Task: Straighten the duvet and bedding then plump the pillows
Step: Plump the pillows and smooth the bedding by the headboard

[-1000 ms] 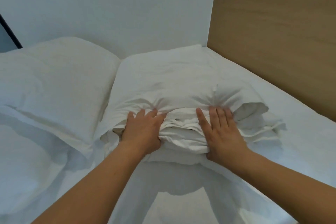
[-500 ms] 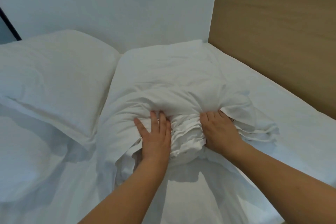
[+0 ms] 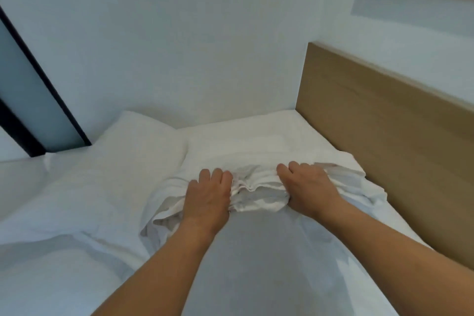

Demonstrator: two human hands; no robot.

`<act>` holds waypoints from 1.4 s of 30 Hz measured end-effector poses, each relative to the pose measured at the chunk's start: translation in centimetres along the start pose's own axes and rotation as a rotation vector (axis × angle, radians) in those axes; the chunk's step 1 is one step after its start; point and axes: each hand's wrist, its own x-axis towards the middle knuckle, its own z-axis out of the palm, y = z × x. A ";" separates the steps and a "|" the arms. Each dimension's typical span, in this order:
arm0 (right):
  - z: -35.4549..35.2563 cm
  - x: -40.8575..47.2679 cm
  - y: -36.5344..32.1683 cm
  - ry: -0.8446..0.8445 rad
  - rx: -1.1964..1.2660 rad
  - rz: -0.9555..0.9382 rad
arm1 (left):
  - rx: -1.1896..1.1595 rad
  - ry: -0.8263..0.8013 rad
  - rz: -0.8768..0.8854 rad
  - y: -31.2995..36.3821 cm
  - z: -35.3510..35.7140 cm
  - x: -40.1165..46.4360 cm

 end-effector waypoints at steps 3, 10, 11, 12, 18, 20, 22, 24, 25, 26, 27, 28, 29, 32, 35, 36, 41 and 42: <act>-10.1 3.7 4.8 0.089 -0.023 0.017 | 0.015 0.059 -0.017 -1.2 -11.3 3.3; -27.5 9.6 14.6 0.118 -0.070 -0.093 | -0.036 0.156 -0.079 -1.7 -30.4 9.0; -28.9 10.2 15.4 0.114 -0.073 -0.109 | -0.048 0.157 -0.080 -1.9 -32.0 9.6; -30.2 10.8 16.1 0.094 -0.076 -0.120 | -0.064 0.157 -0.079 -2.0 -33.3 10.1; -33.3 12.9 20.5 0.027 -0.078 -0.136 | -0.128 0.129 -0.030 -1.1 -37.3 13.6; -33.3 13.6 22.3 0.031 -0.081 -0.141 | -0.146 0.135 -0.027 -0.2 -37.9 15.2; -33.3 14.6 24.5 0.045 -0.082 -0.134 | -0.140 0.150 -0.033 0.8 -38.7 17.0; -33.1 15.5 27.0 0.069 -0.086 -0.124 | -0.137 0.184 -0.032 2.2 -39.6 19.0; -32.8 15.9 28.3 0.090 -0.087 -0.122 | -0.135 0.211 -0.033 3.0 -39.9 20.0; -32.5 16.4 29.6 0.118 -0.088 -0.120 | -0.127 0.246 -0.036 3.8 -40.3 21.0; -32.2 16.9 31.0 0.161 -0.091 -0.123 | -0.115 0.285 -0.039 4.6 -40.6 21.9; -31.9 17.3 32.3 0.209 -0.099 -0.128 | -0.103 0.323 -0.047 5.4 -40.8 22.7; -31.6 17.8 33.6 0.264 -0.115 -0.138 | -0.092 0.360 -0.064 6.3 -41.1 23.4; -30.7 19.0 37.2 0.414 -0.154 -0.158 | -0.029 0.481 -0.119 9.2 -41.4 24.8; -27.9 18.3 39.6 0.561 -0.176 -0.138 | 0.050 0.617 -0.105 12.0 -39.2 25.6; -25.9 17.5 40.1 0.602 -0.178 -0.135 | 0.060 0.657 -0.087 13.1 -37.5 25.7; -9.5 7.8 39.2 0.591 -0.126 -0.236 | 0.047 0.590 0.018 21.0 -20.4 22.3; -5.1 5.0 38.4 0.557 -0.089 -0.264 | 0.030 0.537 0.038 23.1 -15.7 20.9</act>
